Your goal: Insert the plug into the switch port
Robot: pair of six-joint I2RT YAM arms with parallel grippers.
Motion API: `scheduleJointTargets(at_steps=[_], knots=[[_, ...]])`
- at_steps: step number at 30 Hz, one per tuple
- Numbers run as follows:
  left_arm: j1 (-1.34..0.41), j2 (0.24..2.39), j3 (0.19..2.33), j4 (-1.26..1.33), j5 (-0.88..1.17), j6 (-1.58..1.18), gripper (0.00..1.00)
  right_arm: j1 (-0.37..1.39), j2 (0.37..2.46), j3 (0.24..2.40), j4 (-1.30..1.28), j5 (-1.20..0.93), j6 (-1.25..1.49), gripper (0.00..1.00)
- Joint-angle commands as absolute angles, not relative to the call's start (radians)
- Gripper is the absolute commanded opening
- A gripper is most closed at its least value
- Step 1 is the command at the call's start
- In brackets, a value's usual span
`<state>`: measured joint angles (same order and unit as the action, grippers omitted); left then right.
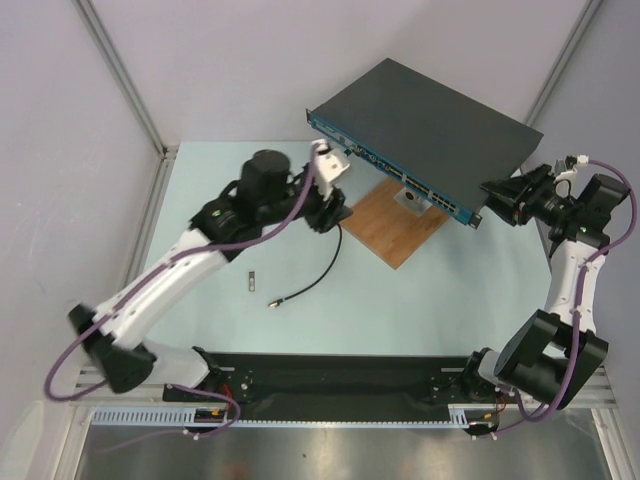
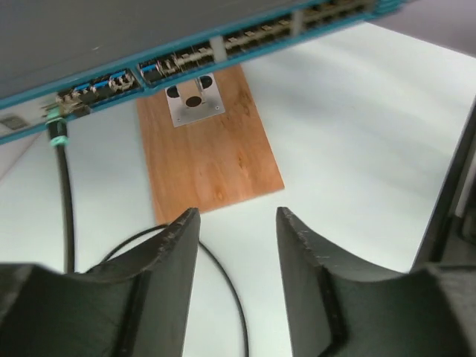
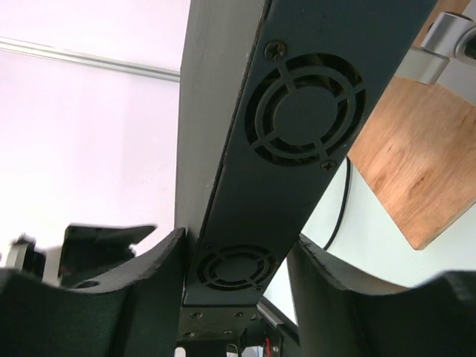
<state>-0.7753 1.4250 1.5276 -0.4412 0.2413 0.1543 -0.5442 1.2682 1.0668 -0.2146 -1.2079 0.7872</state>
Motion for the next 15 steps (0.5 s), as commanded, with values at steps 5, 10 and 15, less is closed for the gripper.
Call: scheduleJointTargets(at_steps=[5, 10, 15], knots=[[-0.608, 1.129, 1.335, -0.746, 0.474, 0.572, 0.62, -0.561, 1.276, 1.138, -0.235, -1.163, 0.634, 0.89], [-0.421, 1.092, 1.316, -1.037, 0.520, 0.947, 0.64, -0.577, 1.269, 1.199, -0.400, -1.160, 0.503, 1.00], [-0.102, 1.190, 1.353, -1.167, 0.551, 1.187, 0.66, -0.617, 1.253, 1.232, -0.455, -1.180, 0.471, 1.00]])
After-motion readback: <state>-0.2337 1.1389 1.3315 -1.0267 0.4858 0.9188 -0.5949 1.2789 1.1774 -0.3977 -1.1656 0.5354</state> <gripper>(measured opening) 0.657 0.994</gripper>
